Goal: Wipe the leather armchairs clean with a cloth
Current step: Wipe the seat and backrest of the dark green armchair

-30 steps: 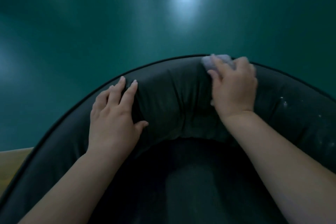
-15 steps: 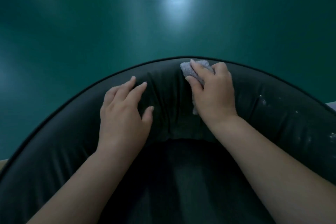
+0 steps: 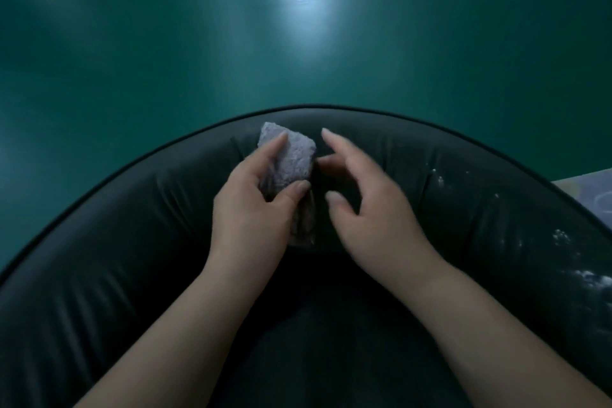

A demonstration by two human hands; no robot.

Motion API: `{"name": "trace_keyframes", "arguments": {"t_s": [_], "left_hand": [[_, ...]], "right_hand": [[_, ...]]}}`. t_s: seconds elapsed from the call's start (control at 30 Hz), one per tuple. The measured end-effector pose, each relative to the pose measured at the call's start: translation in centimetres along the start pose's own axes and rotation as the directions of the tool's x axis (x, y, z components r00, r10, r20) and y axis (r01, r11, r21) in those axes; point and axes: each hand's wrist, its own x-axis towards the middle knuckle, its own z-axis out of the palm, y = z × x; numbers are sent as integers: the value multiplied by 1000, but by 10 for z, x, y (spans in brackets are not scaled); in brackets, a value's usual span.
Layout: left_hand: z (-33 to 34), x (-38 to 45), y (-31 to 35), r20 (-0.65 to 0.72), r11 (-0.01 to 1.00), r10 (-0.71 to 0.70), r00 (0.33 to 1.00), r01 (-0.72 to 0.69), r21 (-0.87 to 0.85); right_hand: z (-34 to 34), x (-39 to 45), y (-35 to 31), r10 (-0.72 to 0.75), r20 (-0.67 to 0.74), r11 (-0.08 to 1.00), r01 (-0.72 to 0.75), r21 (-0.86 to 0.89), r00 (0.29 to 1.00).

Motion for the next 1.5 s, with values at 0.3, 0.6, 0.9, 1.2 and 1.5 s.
{"name": "trace_keyframes", "arguments": {"t_s": [0.3, 0.6, 0.9, 1.2, 1.5], "left_hand": [[46, 44, -3, 38, 856, 302, 953, -288, 430], [60, 9, -18, 98, 798, 446, 890, -445, 407], [82, 1, -12, 130, 820, 368, 921, -387, 422], [94, 40, 15, 43, 843, 319, 947, -304, 443], [105, 29, 14, -22, 821, 344, 939, -289, 493]], "right_hand": [[-81, 36, 59, 147, -51, 630, -134, -765, 988], [-77, 32, 77, 119, -43, 642, -110, -759, 992], [-82, 30, 84, 74, -42, 650, -80, -755, 996], [-81, 30, 86, 66, -61, 681, -90, -727, 996], [-83, 30, 87, 52, -71, 693, -87, -716, 996]]}}
